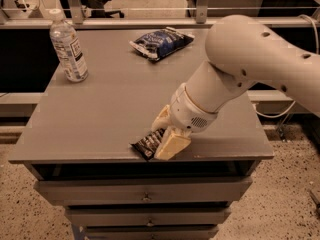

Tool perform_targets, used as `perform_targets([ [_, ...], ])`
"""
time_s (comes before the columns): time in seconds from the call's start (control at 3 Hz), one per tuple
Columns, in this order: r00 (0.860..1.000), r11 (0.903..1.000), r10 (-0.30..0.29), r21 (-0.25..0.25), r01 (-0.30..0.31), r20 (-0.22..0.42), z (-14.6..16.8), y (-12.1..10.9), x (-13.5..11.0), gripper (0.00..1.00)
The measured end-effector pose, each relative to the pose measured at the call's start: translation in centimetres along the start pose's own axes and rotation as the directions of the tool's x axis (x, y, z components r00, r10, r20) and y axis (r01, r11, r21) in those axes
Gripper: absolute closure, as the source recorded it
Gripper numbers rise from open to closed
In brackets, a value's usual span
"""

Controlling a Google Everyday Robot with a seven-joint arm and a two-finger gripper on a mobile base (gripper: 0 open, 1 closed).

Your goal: Pick rxbar chocolate

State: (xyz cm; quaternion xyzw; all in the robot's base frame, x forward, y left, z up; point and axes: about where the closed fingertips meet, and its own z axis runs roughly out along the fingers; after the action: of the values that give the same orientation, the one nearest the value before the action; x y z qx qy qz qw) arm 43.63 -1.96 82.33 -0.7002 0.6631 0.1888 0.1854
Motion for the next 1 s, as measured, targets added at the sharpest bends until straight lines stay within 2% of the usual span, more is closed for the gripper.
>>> perform_targets([
  [0.33, 1.0, 1.0, 0.0, 0.0, 0.0, 0.0, 0.0, 0.0, 0.0, 1.0],
  [0.67, 1.0, 0.9984, 0.009, 0.055, -0.01, 0.012, -3.7, -3.3, -2.7, 1.0],
  [1.0, 0.999, 0.9927, -0.004, 0.121, -0.001, 0.042, -7.4, -6.2, -5.4, 1.0],
])
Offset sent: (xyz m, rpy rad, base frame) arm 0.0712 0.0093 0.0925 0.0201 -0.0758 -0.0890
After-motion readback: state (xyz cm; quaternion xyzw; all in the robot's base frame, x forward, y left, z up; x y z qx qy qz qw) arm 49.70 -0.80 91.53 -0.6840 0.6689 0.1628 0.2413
